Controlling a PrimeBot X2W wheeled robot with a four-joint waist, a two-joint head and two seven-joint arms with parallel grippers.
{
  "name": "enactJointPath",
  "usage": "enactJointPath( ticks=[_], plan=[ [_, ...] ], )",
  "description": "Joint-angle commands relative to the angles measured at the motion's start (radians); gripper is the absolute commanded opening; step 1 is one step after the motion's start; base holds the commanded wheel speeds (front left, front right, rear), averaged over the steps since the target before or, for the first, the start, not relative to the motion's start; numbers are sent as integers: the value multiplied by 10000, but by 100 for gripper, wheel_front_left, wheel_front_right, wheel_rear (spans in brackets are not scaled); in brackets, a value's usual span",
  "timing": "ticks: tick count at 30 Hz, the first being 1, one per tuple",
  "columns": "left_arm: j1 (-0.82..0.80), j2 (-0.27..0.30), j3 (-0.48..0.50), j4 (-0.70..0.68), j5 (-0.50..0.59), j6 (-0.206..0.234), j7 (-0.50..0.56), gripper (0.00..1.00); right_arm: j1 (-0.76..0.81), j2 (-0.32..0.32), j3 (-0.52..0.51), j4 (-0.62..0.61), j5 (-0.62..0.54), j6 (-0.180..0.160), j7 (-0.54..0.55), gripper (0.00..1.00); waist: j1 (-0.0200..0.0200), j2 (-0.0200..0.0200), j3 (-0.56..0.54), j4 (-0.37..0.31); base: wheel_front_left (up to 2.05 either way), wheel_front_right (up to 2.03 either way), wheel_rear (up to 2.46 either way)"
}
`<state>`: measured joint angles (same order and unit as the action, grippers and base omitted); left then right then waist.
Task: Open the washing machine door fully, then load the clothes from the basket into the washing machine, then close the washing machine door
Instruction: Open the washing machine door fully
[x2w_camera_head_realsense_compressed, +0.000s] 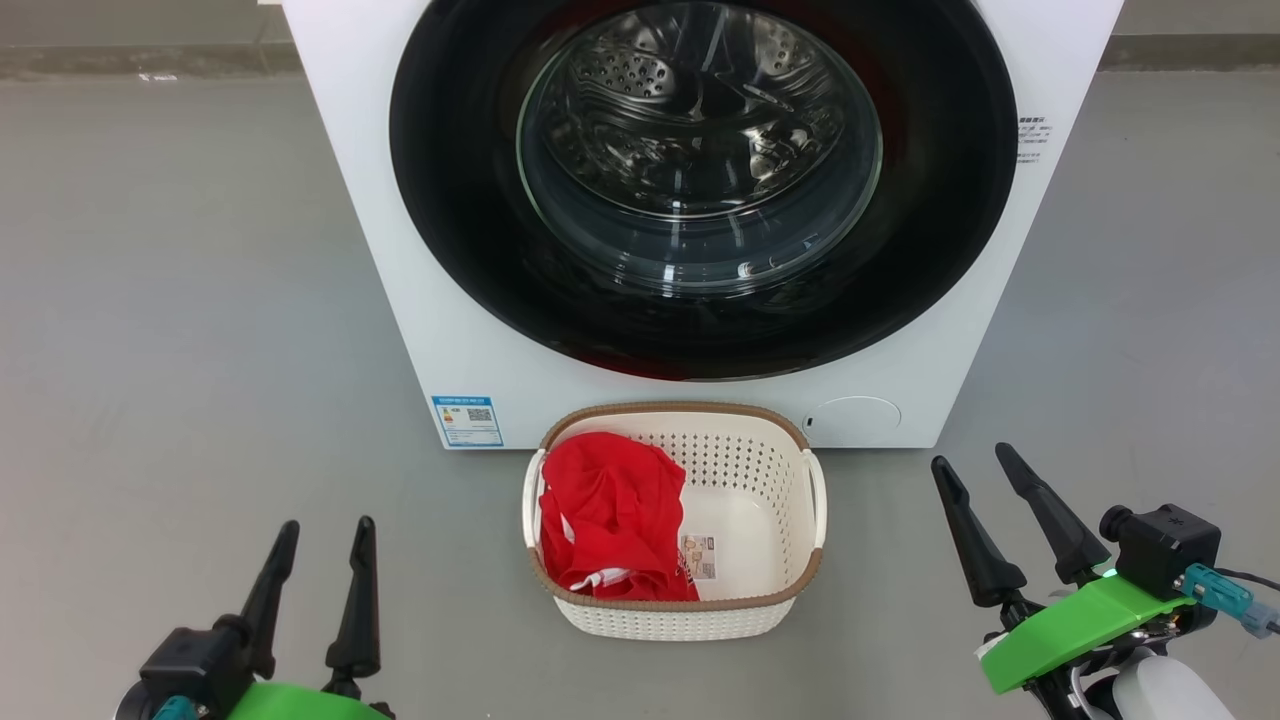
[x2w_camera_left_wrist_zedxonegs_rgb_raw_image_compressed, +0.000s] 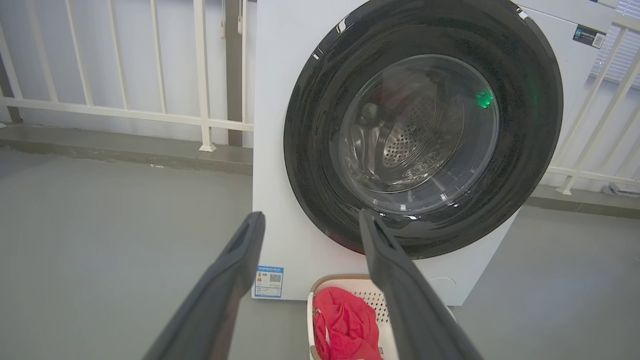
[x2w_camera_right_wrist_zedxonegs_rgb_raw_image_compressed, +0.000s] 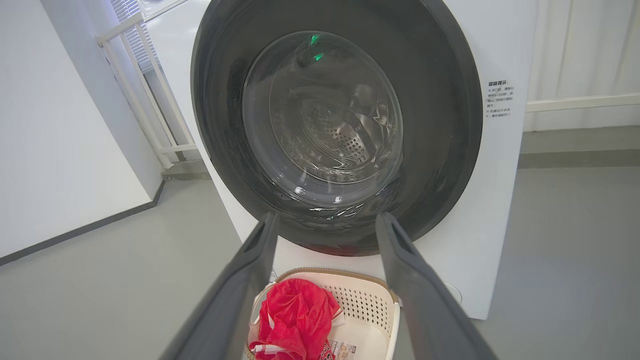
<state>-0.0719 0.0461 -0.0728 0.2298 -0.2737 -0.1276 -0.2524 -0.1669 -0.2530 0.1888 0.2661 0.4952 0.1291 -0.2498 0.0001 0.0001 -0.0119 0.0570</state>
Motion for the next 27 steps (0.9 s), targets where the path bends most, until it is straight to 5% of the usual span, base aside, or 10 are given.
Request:
enactJointPath(
  ticks=[1,27],
  plan=[
    [-377,103,366,-167,117,-31,-93,100,-271,-134,197,-206,-77,16,-120,100,-1,-1,1,2,11,11,-23],
    [-353,126,250,-223,-169,-31,-93,100,-231,-44,-34,-264,-143,16,-120,100,-1,-1,59,-33,80,80,-160]
  ],
)
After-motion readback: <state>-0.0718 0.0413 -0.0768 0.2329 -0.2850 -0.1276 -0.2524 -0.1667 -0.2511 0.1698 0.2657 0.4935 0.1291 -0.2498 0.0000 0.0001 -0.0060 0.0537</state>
